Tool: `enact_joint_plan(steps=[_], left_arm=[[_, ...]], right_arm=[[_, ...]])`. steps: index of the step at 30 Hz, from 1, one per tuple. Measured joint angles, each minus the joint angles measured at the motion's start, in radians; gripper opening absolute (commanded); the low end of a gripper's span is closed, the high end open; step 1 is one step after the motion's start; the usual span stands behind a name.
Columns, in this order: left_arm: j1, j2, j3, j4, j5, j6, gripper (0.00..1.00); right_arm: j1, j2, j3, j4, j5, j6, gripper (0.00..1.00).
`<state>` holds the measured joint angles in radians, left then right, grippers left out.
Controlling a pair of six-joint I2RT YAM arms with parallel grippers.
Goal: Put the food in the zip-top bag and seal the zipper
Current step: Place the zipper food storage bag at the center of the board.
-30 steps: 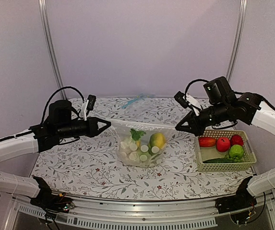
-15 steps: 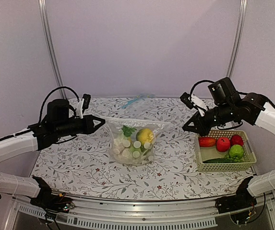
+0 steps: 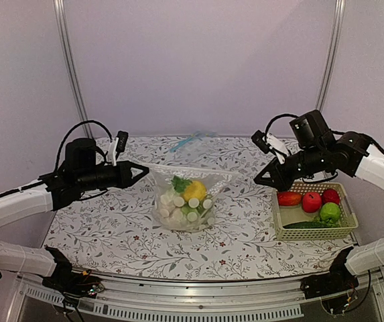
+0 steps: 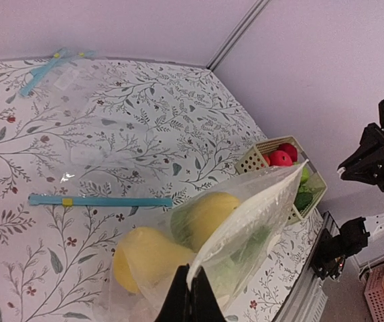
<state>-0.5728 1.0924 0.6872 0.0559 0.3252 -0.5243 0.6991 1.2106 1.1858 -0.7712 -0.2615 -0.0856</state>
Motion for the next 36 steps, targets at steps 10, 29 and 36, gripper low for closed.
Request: enact_joint_plan(steps=[10, 29, 36], left_arm=[[0.001, -0.006, -0.016, 0.029, 0.004, 0.003, 0.68], [0.002, -0.117, -0.034, -0.014, -0.152, 0.024, 0.96], [0.005, -0.117, -0.034, -0.055, -0.19, 0.022, 0.96]], right_arm=[[-0.011, 0.021, -0.011, 0.064, 0.021, 0.07, 0.01], [-0.073, 0.03, -0.057, 0.1, 0.068, 0.158, 0.01], [-0.153, 0.016, -0.097, 0.103, 0.095, 0.198, 0.0]])
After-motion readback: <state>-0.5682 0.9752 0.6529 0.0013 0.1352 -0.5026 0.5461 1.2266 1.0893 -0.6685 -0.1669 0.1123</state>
